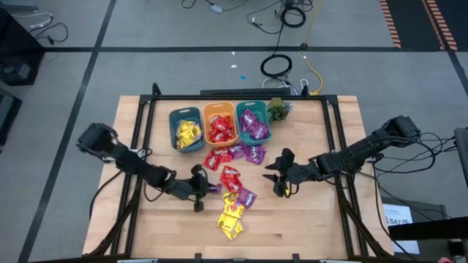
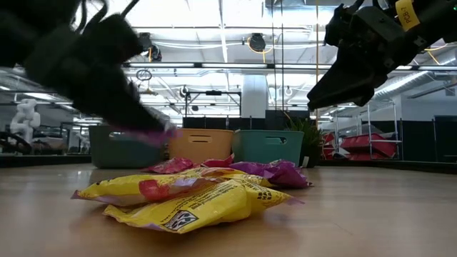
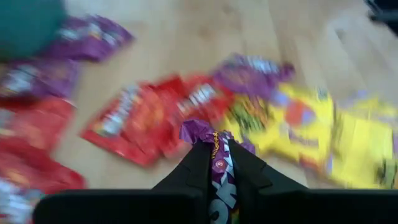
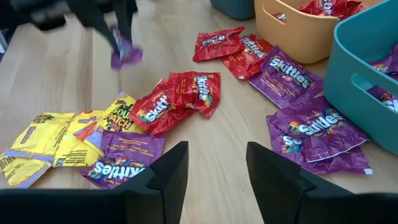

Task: Sort candy
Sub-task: Put the purple candy into the green bin, then put the red candy into the yellow bin

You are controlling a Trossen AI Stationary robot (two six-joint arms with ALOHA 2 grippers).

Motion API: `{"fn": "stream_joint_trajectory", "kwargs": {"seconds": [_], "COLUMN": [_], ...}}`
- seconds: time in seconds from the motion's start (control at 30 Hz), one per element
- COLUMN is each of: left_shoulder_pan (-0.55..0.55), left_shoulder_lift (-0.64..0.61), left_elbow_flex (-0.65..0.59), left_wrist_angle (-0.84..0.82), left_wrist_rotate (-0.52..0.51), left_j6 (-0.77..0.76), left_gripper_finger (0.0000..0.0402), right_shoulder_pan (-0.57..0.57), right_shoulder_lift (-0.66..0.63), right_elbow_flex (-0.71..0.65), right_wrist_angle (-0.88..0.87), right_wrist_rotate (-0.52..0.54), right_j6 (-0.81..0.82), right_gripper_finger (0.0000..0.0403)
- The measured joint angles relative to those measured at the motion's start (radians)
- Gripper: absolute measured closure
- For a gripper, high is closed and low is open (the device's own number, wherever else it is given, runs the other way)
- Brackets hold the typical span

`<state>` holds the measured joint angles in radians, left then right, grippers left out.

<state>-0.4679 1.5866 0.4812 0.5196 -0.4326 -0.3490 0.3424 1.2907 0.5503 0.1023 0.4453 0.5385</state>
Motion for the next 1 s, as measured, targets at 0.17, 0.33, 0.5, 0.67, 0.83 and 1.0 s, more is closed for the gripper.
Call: {"fn": "stream_joint_trajectory", "kwargs": {"seconds": [0.17,0.33,0.5,0.67,0.83,1.0], "left_shoulder_pan": [0.097,0.287,0.509,0.673,0.749,0.781], "left_shoulder_lift": [-0.143,-0.153,-0.036,0.122,0.274,0.373], "left_elbow_flex": [0.102,0.252,0.422,0.599,0.743,0.852], "left_wrist_angle": [-0.174,-0.264,-0.301,-0.271,-0.273,-0.310], "left_wrist_rotate": [-0.040,0.017,0.137,0.313,0.318,0.303], "left_j6": [0.045,0.183,0.209,0.297,0.285,0.226], "left_gripper_finger": [0.0367,0.0368,0.0368,0.0368,0.0341,0.0291], "right_shoulder_pan": [0.000,0.000,0.000,0.000,0.000,0.017], "right_shoulder_lift": [0.000,0.000,0.000,0.000,0.000,0.024], "right_elbow_flex": [0.000,0.000,0.000,0.000,0.000,0.000], "right_wrist_angle": [0.000,0.001,0.014,0.027,0.041,0.052], "right_wrist_rotate": [0.000,0.000,0.000,0.000,0.000,-0.001], "right_j6": [0.000,0.000,-0.004,-0.025,-0.029,-0.015], "right_gripper_finger": [0.0250,0.0250,0.0250,0.0250,0.0250,0.0250]}}
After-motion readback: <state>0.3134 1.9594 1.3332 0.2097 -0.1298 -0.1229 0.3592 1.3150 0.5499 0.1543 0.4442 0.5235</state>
